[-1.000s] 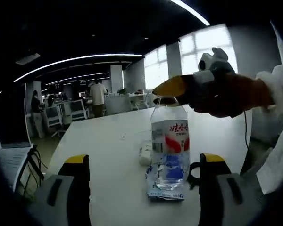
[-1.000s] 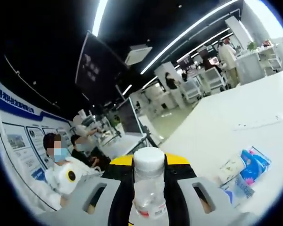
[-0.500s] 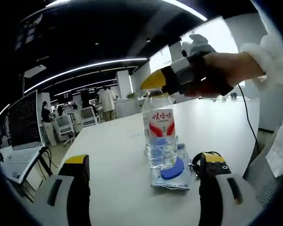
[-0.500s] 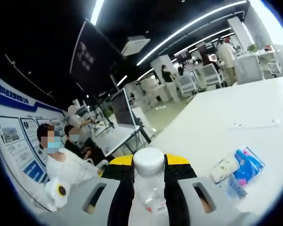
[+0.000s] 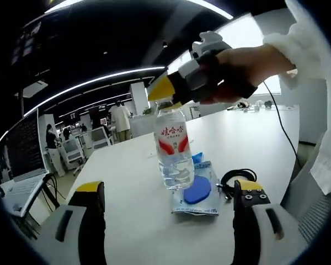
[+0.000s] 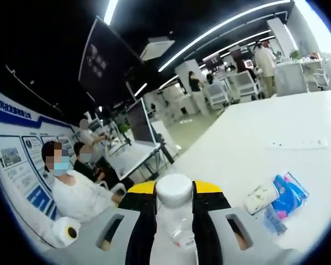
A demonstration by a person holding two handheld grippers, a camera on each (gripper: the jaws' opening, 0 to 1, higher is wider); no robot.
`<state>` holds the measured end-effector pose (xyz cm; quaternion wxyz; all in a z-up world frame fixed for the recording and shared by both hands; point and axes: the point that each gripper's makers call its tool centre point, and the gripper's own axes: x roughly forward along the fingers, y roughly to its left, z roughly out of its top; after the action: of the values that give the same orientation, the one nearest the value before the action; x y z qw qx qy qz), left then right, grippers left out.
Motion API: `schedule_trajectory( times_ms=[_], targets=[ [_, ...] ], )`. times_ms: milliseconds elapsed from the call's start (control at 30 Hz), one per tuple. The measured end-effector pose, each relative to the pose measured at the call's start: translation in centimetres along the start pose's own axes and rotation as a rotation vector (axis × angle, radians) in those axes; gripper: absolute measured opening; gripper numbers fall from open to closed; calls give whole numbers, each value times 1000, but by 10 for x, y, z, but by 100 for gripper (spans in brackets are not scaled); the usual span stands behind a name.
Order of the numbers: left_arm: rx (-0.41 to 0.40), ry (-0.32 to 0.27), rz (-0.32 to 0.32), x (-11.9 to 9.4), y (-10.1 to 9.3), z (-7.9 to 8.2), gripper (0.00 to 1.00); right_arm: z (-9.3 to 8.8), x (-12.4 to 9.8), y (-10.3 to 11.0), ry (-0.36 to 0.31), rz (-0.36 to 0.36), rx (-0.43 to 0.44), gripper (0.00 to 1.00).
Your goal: Arrange the tabletop items into an orderly group along one side of the table until the central work area is clear of visible clutter.
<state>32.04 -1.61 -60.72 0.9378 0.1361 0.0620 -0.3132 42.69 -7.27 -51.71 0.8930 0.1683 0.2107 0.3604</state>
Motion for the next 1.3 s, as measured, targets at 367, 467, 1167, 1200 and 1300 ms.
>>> schedule_trajectory(
  times_ms=[367, 467, 1167, 1200, 1300],
  targets=[
    [-69, 9, 45, -5, 13, -5, 100, -2, 18, -3, 47, 6, -67, 21],
    [-70, 5, 34, -5, 11, -5, 100, -2, 24, -5, 56, 9, -90, 21],
    [-82, 43, -61, -3, -9, -12, 96, -2, 63, -34, 67, 16, -142, 21],
    [-78, 45, -61, -3, -9, -12, 95, -1, 65, -36, 69, 18, -145, 21],
    [-76, 52, -63, -3, -9, -14, 94, -1, 72, -41, 72, 15, -151, 21]
  ],
)
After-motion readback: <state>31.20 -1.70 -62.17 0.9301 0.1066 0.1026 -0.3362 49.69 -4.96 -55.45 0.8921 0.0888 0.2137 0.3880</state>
